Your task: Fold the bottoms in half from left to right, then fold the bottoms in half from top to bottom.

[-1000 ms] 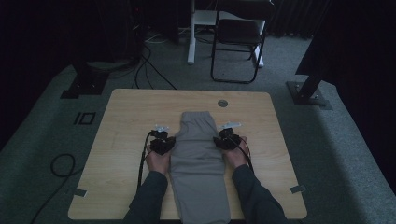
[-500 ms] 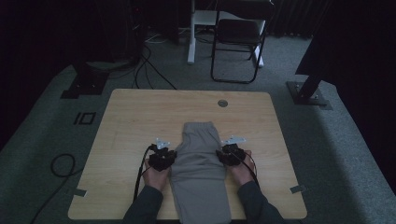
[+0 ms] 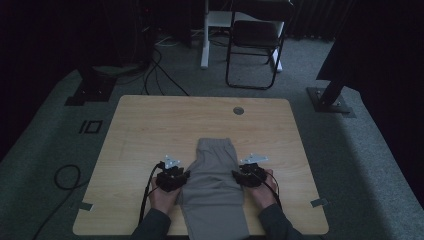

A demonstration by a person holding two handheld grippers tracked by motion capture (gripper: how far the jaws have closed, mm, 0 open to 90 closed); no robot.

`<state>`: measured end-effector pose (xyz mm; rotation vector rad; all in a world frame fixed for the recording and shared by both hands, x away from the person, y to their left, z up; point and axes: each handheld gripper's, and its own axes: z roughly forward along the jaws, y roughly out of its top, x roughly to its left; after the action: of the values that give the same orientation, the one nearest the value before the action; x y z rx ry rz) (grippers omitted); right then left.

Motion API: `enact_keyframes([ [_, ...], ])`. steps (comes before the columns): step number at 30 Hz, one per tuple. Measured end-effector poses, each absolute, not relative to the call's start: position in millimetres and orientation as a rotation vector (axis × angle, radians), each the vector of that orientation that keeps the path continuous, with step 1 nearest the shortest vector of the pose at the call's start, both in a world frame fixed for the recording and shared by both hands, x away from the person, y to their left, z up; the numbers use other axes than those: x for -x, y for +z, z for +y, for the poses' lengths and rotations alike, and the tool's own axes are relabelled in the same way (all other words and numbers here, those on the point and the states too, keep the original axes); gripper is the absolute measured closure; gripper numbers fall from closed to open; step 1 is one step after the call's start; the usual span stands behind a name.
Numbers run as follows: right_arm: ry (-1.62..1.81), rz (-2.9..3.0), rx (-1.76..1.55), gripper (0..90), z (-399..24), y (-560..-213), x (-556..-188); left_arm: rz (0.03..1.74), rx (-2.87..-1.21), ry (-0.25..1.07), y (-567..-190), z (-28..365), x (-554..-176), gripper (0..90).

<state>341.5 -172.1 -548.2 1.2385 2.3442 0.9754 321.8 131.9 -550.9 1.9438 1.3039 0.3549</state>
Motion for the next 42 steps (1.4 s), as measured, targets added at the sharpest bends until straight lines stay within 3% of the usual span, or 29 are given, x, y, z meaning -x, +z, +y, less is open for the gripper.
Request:
enact_keyframes([
  [12,1.048,2.260,-1.227,54.8,-173,-525,-370,1.219,-1.979,0.375,-531,118,-352,58.9],
  [14,1.045,2.256,-1.227,58.0,-170,-524,-379,1.209,-1.985,0.375,-531,114,-358,58.2],
  [18,1.062,2.271,-1.218,73.0,-166,-523,-393,1.181,-2.004,0.362,-531,107,-367,56.1],
  [21,1.049,2.283,-1.200,73.2,-162,-523,-397,1.170,-2.042,0.365,-535,101,-373,55.3],
  [22,1.041,2.287,-1.205,67.0,-157,-524,-401,1.173,-2.049,0.361,-537,100,-376,54.0],
  [27,0.971,2.303,-1.266,53.2,-145,-532,-416,1.206,-2.068,0.356,-543,97,-385,53.9],
  [33,0.883,2.301,-1.345,46.3,-142,-543,-428,1.208,-2.063,0.358,-548,98,-392,51.3],
  [38,0.888,2.308,-1.321,58.6,-139,-544,-429,1.175,-2.103,0.428,-549,90,-393,51.1],
  [42,0.897,2.316,-1.325,77.4,-135,-543,-432,1.172,-2.095,0.383,-548,93,-394,68.5],
])
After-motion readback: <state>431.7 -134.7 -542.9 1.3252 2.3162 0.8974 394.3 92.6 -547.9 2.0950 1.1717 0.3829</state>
